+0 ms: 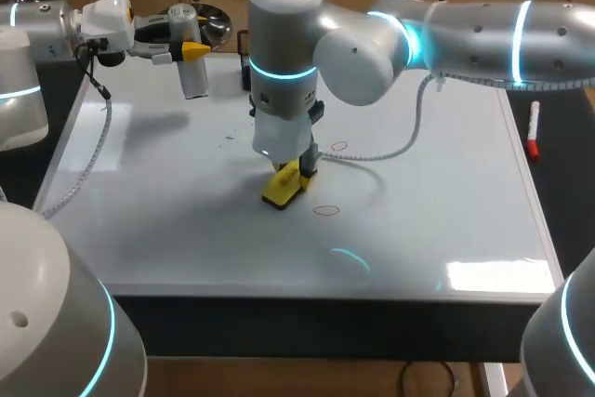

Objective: Pick up the inspection probe, press it on each red-marked spot on the whiteboard one by one, put down the probe, pick up the eraser, and wipe off all the red marks.

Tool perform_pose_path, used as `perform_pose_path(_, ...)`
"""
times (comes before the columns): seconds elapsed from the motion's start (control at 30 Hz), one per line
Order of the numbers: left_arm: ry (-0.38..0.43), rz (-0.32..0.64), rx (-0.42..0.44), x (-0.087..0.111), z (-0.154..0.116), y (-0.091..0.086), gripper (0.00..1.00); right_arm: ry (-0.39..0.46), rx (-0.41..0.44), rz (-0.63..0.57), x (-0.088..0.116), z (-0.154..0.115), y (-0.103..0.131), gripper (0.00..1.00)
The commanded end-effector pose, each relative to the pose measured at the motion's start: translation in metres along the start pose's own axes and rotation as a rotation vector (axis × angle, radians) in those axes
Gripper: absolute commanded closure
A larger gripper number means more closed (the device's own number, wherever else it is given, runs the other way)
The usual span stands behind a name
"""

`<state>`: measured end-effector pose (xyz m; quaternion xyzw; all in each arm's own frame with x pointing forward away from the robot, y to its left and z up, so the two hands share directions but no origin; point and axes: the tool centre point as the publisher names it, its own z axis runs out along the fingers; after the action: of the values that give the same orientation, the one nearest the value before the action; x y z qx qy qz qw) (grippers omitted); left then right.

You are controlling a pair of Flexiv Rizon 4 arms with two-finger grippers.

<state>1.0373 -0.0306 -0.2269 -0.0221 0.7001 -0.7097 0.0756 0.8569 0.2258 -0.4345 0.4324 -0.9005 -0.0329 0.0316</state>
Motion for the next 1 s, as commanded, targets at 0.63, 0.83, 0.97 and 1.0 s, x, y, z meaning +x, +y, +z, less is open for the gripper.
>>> perform_pose_path(0.63,-0.004,0.002,-0.001,0.001,0.0,-0.001,1.0,-0.111,0.076,-0.072,-0.033,-0.095,-0.015,1.0)
perform_pose_path(0.83,-0.004,0.002,-0.001,0.001,0.0,-0.001,1.0,-0.123,0.065,-0.077,-0.043,-0.094,-0.022,1.0)
perform_pose_path(0.97,-0.004,0.002,-0.001,0.001,0.0,-0.001,1.0,-0.126,0.075,-0.058,-0.04,-0.102,-0.045,1.0)
perform_pose_path(1.0,-0.004,0.002,-0.001,0.001,0.0,-0.001,1.0,-0.12,0.083,-0.053,-0.038,-0.105,-0.054,1.0)
